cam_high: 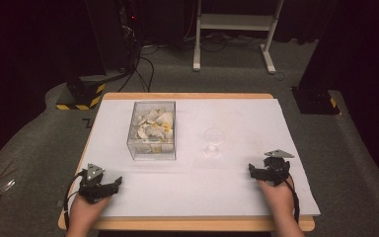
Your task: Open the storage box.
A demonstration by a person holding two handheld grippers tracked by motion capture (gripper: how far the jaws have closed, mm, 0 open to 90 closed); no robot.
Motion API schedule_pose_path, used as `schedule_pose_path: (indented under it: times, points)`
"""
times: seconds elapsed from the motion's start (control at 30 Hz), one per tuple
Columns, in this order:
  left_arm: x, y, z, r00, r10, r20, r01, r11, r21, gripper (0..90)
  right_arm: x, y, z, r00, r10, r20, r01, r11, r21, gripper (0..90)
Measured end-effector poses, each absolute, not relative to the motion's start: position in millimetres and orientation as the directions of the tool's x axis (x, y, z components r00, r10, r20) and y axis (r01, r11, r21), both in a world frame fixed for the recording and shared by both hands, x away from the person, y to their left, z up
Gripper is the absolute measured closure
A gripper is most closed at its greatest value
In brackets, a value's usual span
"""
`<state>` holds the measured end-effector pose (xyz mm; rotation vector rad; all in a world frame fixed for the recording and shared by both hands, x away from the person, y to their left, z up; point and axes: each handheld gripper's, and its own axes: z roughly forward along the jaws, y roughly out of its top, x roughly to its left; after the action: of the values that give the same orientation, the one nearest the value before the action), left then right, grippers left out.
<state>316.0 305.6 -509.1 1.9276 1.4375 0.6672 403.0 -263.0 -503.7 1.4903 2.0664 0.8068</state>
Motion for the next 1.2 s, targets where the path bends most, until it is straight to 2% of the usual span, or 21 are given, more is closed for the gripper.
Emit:
schedule_pose_path:
  times: [0.23, 0.33, 0.73, 1.2]
  points:
    - [316.1, 305.2, -508.8, 0.285, 0.958, 0.007, 0.642, -0.196, 0.741, 21.8, 400.8, -258.2, -499.9, -0.329, 0.941, -0.083, 0.654, 0.29, 0.698, 9.9]
    - [317.6, 305.8, -508.4, 0.302, 0.953, 0.008, 0.645, -0.21, 0.735, 18.3, 396.8, -256.6, -494.6, -0.364, 0.928, -0.074, 0.631, 0.304, 0.714, 10.3]
    - [318.8, 304.4, -506.2, 0.297, 0.955, 0.023, 0.648, -0.22, 0.729, 17.3, 387.5, -246.0, -495.4, -0.429, 0.903, -0.036, 0.617, 0.322, 0.718, 10.5]
    - [311.4, 297.8, -492.1, 0.32, 0.947, -0.011, 0.591, -0.19, 0.784, 18.0, 384.6, -241.5, -502.6, -0.433, 0.901, -0.024, 0.642, 0.326, 0.694, 11.4]
